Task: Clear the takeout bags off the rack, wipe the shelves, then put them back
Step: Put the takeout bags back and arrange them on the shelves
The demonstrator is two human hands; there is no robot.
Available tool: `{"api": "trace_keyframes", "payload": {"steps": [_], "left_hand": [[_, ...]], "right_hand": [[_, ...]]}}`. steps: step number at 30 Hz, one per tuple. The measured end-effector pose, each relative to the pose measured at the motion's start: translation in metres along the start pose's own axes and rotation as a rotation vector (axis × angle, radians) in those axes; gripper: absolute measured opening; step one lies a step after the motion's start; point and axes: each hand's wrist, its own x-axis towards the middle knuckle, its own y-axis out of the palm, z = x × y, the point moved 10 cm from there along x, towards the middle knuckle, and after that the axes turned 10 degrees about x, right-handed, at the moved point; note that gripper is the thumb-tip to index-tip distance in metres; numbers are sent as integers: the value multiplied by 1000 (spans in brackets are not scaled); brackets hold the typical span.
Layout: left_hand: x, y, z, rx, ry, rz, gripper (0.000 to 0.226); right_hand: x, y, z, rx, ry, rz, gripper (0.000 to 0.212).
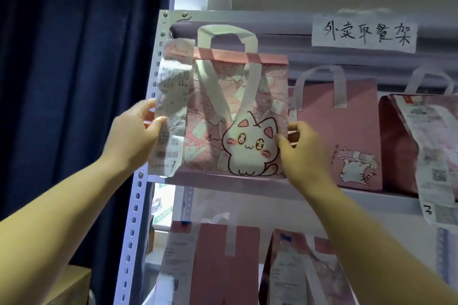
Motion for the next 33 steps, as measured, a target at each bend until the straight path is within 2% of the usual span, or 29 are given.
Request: {"api": "trace_keyframes", "payload": {"steps": [5, 10, 15, 20, 25, 29, 31, 33], "left_hand": [[14, -14, 8, 13, 8, -32, 27], [16, -3, 19, 35, -16, -1, 24], [14, 26, 28, 69, -65, 85, 39], [10, 50, 25, 141, -40, 174, 47], [4, 54, 27, 202, -14, 138, 30], [4, 61, 30, 251, -22, 195, 20], [3, 62, 29, 277, -14, 185, 25], [2, 57, 27, 264, -19, 127, 39]], "right_hand": [[9, 14, 14, 27, -89, 8, 7], [16, 30, 0, -8, -46, 42, 12], [15, 38, -31, -37, 56, 72, 15], [15, 37, -37, -67, 39, 58, 23], [14, 43, -38, -95, 41, 89, 32], [14, 54, -41, -111, 64, 127, 33], [12, 56, -42, -128, 68, 142, 34], [12, 53, -42, -144, 55, 139, 34]]}}
